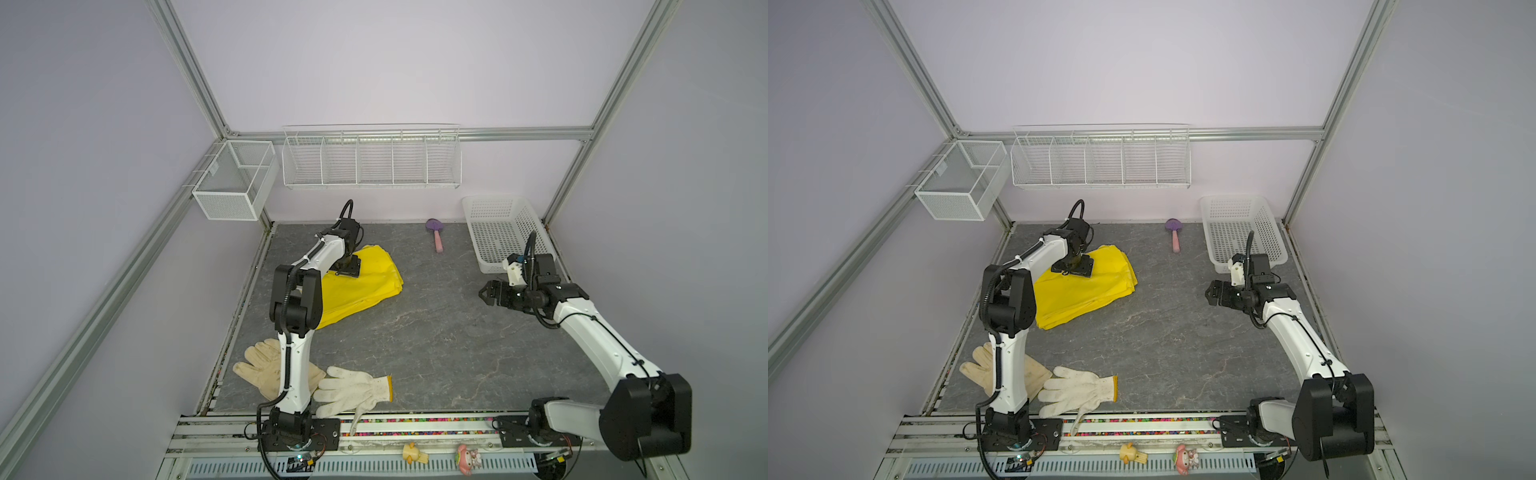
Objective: Fold and stack the trousers
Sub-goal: Move the trousers to the top-left of the table.
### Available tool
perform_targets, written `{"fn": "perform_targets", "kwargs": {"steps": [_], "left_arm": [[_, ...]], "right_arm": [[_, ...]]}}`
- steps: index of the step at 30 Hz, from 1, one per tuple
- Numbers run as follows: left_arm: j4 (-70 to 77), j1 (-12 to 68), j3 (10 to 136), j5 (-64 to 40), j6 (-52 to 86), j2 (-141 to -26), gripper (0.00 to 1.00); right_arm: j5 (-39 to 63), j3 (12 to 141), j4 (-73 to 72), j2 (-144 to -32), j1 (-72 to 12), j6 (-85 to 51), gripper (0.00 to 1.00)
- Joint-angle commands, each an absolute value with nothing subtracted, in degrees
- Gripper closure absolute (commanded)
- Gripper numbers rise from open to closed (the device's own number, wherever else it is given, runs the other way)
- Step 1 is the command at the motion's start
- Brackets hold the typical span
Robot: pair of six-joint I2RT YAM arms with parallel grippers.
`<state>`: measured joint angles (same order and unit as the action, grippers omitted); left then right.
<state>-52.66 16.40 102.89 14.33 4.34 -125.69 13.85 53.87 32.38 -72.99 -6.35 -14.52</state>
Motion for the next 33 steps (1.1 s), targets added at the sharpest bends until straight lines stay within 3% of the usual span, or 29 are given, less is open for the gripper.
{"fn": "perform_targets", "kwargs": {"steps": [1,10,15,24,33], "left_arm": [[-54.7,16.7,99.0,8.2,3.1,-118.7,0.13],[-54.9,18.2,81.4,7.5,29.4,-102.3,0.13],[-47.3,18.9,71.0,7.3,35.9,-98.1,0.12],[-39.8,16.7,65.9,11.9,32.5,-102.5,0.12],[-42.3,12.1,74.2,15.9,23.3,-109.9,0.13]], "right_arm": [[15.1,55.2,32.9,-72.8,-5.9,-13.0,0.09],[16.5,54.1,32.7,-72.0,-6.0,-12.1,0.10],[17.3,54.0,32.4,-72.0,-5.9,-12.0,0.10],[17.5,53.6,32.2,-71.8,-6.0,-11.9,0.10],[17.4,54.7,32.4,-72.6,-6.0,-11.8,0.10]]}}
